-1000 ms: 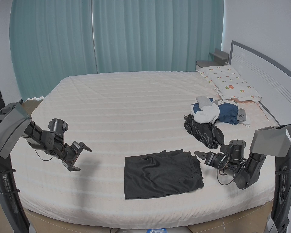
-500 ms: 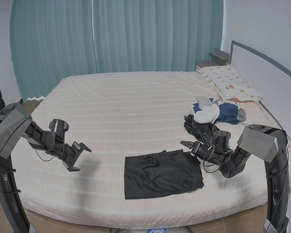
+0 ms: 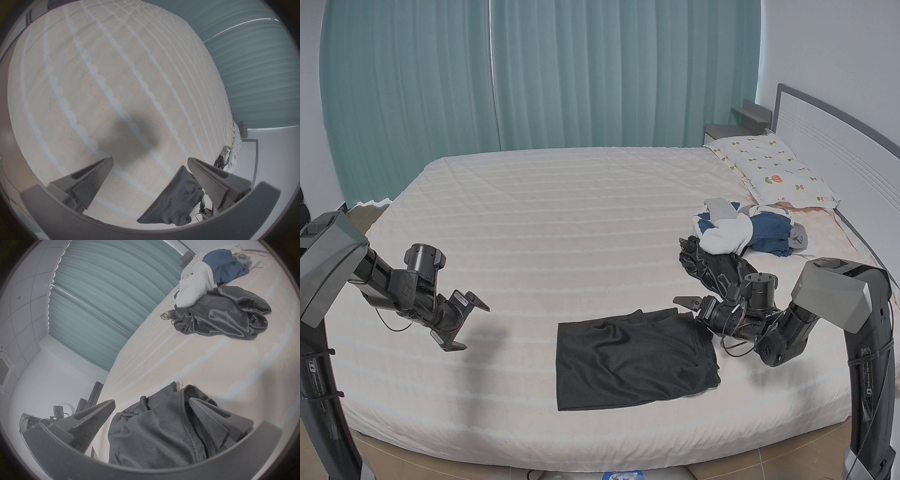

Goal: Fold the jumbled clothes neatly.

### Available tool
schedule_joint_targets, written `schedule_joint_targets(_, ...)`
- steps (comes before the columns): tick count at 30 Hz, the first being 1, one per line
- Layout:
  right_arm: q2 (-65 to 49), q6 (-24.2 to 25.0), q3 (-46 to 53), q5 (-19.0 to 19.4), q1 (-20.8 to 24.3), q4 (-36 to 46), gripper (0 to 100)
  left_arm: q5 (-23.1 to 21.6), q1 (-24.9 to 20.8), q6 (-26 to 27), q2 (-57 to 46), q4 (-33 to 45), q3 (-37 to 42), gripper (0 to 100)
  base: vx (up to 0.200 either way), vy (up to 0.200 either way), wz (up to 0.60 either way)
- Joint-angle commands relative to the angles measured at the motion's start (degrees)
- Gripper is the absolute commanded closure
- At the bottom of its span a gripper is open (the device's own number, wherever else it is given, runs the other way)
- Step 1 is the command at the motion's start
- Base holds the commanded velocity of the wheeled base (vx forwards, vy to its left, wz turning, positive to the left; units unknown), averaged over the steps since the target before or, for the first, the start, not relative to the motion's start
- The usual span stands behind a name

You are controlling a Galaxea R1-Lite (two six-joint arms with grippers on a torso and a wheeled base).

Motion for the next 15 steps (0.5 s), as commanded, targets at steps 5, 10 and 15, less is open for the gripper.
schedule_joint_targets(5, 2.6, -0.02, -1.46, 0.45, 0.38, 0.0, 0, 0.18, -5.09, -3.36, -0.02, -1.38, -0.21, 0, 0.0, 0.0, 0.0)
schedule_joint_targets(10, 3.66, -0.02, -3.48, 0.36, 0.29, 1.23, 0, 0.18, -5.18, -3.62, 0.07, -1.38, -0.29, 0, 0.0, 0.0, 0.0)
schedule_joint_targets(15, 4.27, -0.02, -4.54, 0.27, 0.38, 2.02, 0, 0.27, -5.26, -3.53, 0.16, -1.38, -0.21, 0, 0.0, 0.0, 0.0)
